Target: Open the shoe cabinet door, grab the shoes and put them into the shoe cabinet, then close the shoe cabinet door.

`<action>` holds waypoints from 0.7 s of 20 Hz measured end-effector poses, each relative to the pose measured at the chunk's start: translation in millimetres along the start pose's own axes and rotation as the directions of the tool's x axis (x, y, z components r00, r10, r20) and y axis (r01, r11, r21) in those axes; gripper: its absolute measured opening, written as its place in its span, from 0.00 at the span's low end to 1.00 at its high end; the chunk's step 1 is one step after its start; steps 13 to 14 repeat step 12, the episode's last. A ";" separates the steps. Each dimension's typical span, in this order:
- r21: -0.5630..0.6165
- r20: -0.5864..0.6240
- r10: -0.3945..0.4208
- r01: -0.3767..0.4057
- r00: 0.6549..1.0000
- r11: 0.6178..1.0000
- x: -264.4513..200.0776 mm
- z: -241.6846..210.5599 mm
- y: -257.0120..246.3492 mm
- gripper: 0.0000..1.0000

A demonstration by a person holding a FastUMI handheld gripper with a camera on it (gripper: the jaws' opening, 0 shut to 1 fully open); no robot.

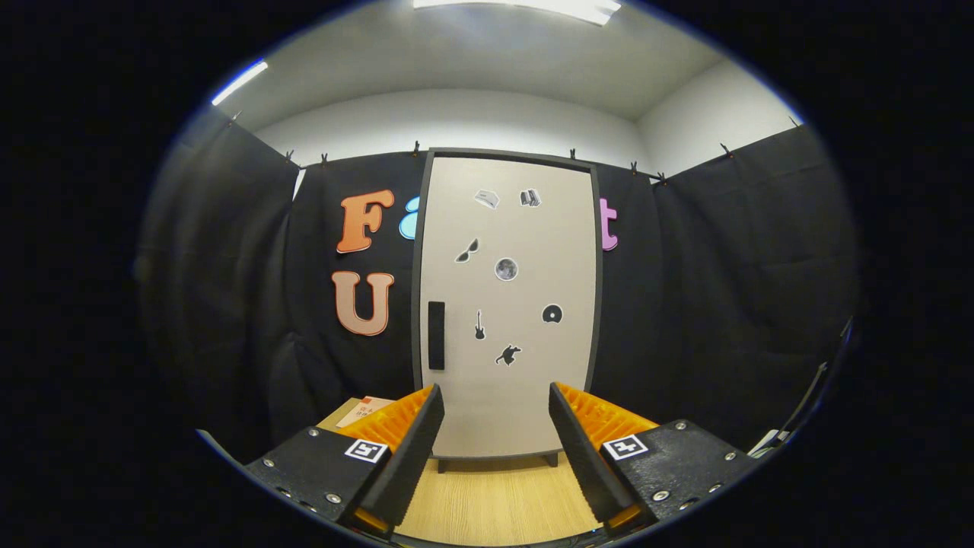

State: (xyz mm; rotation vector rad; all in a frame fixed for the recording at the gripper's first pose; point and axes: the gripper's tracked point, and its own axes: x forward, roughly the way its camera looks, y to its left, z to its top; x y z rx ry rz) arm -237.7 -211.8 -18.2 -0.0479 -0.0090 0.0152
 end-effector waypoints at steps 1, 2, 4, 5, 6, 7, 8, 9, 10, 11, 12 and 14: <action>0.000 0.003 -0.005 0.005 1.000 1.000 0.0 -0.2 -2.2 0.88; 0.000 0.000 -0.008 0.008 1.000 1.000 0.5 -1.0 -3.0 0.88; 0.007 -0.002 -0.006 0.006 1.000 1.000 -0.1 -2.2 -1.8 0.88; 0.011 0.000 -0.006 0.006 1.000 1.000 -0.4 -1.8 -2.2 0.88; 0.013 -0.002 -0.004 0.004 1.000 1.000 0.2 -2.8 -1.1 0.88; 0.014 -0.008 -0.003 0.003 1.000 1.000 0.1 -5.3 -1.2 0.88; 0.014 -0.014 -0.005 0.005 1.000 1.000 1.2 -7.4 -1.1 0.88; 0.014 -0.018 -0.005 0.005 1.000 1.000 1.0 -8.3 -1.3 0.88; 0.014 -0.018 -0.005 0.005 1.000 1.000 1.4 -8.2 -0.6 0.88; 0.013 -0.018 -0.004 0.004 1.000 1.000 0.2 -8.7 -0.4 0.88; 0.012 -0.019 -0.006 0.007 1.000 1.000 0.6 -9.3 -0.4 0.89; 0.012 -0.019 -0.006 0.007 1.000 1.000 0.6 -9.3 -0.4 0.89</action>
